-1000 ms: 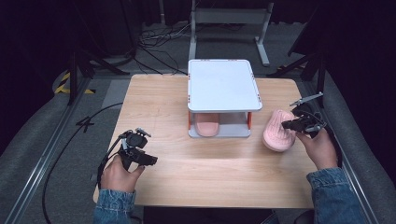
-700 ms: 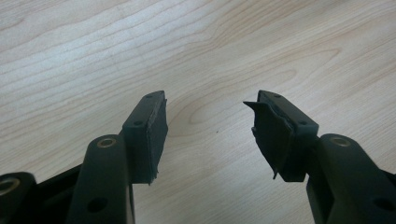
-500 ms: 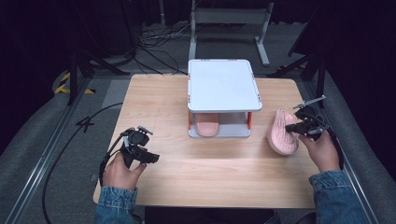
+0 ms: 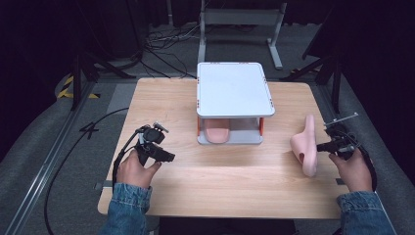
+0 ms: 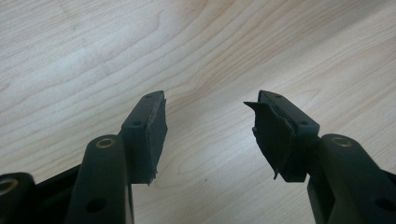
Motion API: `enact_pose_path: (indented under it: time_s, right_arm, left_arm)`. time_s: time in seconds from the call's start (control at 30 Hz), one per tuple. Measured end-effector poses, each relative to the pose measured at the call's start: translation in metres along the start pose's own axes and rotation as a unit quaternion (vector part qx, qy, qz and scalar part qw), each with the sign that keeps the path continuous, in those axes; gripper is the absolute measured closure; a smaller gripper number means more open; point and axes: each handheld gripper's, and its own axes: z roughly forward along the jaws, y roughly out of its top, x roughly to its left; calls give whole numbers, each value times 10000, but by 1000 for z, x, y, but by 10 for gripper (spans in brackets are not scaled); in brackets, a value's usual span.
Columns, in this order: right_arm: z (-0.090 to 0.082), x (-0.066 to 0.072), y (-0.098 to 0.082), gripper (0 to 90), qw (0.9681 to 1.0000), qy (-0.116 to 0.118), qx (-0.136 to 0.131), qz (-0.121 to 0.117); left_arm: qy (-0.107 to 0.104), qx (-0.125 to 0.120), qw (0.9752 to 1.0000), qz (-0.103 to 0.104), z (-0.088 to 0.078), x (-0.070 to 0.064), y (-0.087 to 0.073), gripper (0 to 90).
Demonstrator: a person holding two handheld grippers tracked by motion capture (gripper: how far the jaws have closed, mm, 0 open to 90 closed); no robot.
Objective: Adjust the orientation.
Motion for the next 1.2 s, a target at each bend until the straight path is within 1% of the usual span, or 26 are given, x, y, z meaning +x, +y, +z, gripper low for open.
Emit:
enact_pose_path:
  time_s: [0.07,0.1,0.13,0.17,0.2,0.23,0.33,0.37,0.4,0.43,0.47,0.53,0.57,0.63,0.7,0.8,0.87,0.93,0.97,1.03,1.07,1.1,1.13,1.2]
  right_arm:
    - [1,-5,-5,896,9997,212,-70,109]
    - [2,-6,-7,896,9996,252,-57,145]
    - [2,-7,-8,896,9994,295,-65,174]
    - [2,-7,-10,896,9993,293,-84,202]
    - [2,-7,-10,896,9992,304,-64,249]
    - [2,-7,-10,896,9993,294,-45,243]
    - [1,-2,-10,896,9994,279,-61,198]
    - [1,0,-10,896,9994,296,-70,147]
    - [1,2,-9,896,9994,331,-104,88]
    - [0,3,-8,896,9993,361,-103,94]
    - [0,4,-8,896,9993,347,-91,92]
    - [0,6,-8,896,9997,236,-54,74]
    - [0,6,-8,891,9998,181,-31,68]
    - [1,3,-8,867,9999,112,-2,104]
    - [1,1,-9,848,9998,52,15,171]
    - [-2,-2,-10,828,9999,22,-5,171]
    - [-8,-3,-10,820,9999,-43,-27,163]
    - [-20,-5,-9,817,9995,-103,-207,195]
    - [-26,-4,-8,818,9994,-116,-297,166]
    - [-43,3,-3,820,9981,-49,-615,51]
    - [-49,8,1,823,9973,-14,-733,-27]
    - [-54,14,5,828,9965,28,-831,-126]
    - [-57,21,9,832,9956,97,-903,-233]
    - [-57,34,17,838,9951,174,-869,-444]
  left_arm:
    - [-51,36,10000,-1,3,-2,3,441]
    - [-31,52,10000,56,3,-2,5,441]
    - [-66,50,9999,76,5,-4,6,442]
    - [-65,51,9999,81,6,-5,7,441]
    - [-34,71,9999,146,5,-5,8,442]
    - [-73,68,9999,131,6,-5,8,442]
    - [-71,40,9999,130,5,-4,8,442]
    - [-93,19,9999,57,5,-5,8,442]
    - [-92,21,9999,52,5,-5,8,442]
    - [-90,27,9999,55,5,-5,8,443]
    - [-87,42,9999,75,5,-5,8,443]
    - [-47,51,9999,115,5,-5,8,442]
    - [-78,54,9999,115,5,-5,8,443]
    - [-48,46,9999,121,5,-5,8,443]
    - [-85,42,9999,80,5,-4,7,442]
    - [-81,49,9999,59,6,-4,7,443]
    - [-58,58,9999,79,6,-5,7,443]
    - [-49,92,9999,98,6,-5,5,442]
    - [-47,88,9999,72,6,-6,3,443]
    - [6,107,9999,79,5,-5,-1,443]
    - [-17,95,10000,16,5,-6,-4,443]
    - [6,108,9999,24,4,-5,-6,443]
    - [20,106,9999,23,4,-5,-9,442]
    - [26,114,9999,13,3,-5,-11,442]
